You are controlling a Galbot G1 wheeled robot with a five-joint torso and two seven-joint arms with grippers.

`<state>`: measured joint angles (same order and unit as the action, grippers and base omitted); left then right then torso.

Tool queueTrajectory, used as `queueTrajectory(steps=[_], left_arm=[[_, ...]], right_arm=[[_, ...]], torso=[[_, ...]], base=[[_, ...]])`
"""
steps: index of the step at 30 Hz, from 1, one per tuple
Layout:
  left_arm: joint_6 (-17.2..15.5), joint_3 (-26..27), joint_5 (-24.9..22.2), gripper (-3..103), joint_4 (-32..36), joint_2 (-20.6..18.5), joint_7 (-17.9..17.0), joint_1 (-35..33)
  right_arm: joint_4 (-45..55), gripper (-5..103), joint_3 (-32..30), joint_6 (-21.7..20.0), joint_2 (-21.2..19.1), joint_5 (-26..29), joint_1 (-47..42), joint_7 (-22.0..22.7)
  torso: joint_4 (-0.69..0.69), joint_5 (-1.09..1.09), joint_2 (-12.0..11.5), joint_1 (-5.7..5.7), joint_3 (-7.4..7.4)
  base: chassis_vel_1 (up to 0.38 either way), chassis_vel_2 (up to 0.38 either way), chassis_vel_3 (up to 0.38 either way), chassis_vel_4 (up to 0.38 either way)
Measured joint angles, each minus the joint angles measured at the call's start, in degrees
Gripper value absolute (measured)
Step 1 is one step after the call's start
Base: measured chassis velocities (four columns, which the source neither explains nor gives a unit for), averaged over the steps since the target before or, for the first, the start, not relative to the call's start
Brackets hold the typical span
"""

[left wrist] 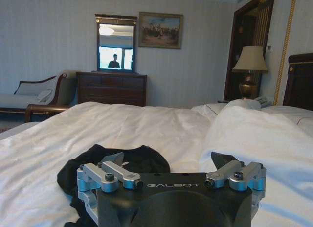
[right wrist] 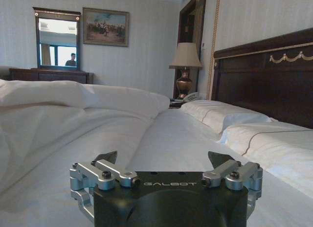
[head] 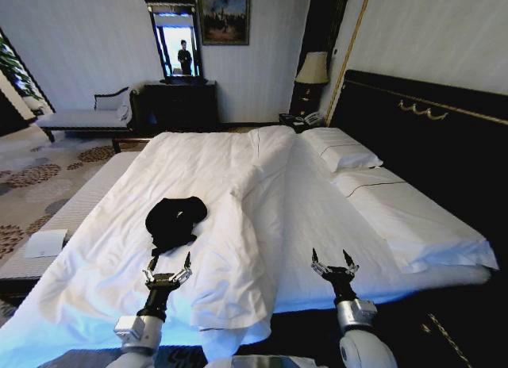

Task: Fold the clothes on the bed.

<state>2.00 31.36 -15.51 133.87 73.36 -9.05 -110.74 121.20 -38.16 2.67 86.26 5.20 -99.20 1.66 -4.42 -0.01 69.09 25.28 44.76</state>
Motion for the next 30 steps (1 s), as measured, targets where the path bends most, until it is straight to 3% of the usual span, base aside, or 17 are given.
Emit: queueTrajectory(steps=[6, 22, 27, 30], left_arm=[[-0.29, 1.67, -2.22, 100, 1.91, -0.81, 0.55, -3.19], [1.45, 4.73, -1.56, 100, 1.04, -0.8, 1.88, -5.87], [1.51, 4.64, -1.3, 100, 0.75, -0.67, 1.9, -5.63], [1.51, 4.36, -1.03, 100, 0.7, -0.59, 1.9, -5.41]], right_arm=[[0.61, 100, -0.08, -0.34, -0.27, 0.52, -0.05, 0.01], [3.56, 100, -0.19, -1.9, -2.68, 4.44, -0.93, 0.25], [7.25, 100, 0.84, -4.73, -3.52, 11.16, -2.55, 0.77], [8.29, 100, 1.33, -5.21, -3.93, 12.45, -3.22, 0.71]], torso=[[0.0, 0.01, 0.0, 0.0, 0.0], [0.01, 0.01, 0.0, 0.0, 0.0], [0.0, 0.0, 0.0, -0.01, 0.0], [0.0, 0.0, 0.0, -0.01, 0.0]], base=[[0.048, 0.122, -0.04, -0.123], [0.062, 0.112, -0.051, -0.114], [0.045, 0.117, -0.059, -0.126], [0.052, 0.115, -0.047, -0.107]])
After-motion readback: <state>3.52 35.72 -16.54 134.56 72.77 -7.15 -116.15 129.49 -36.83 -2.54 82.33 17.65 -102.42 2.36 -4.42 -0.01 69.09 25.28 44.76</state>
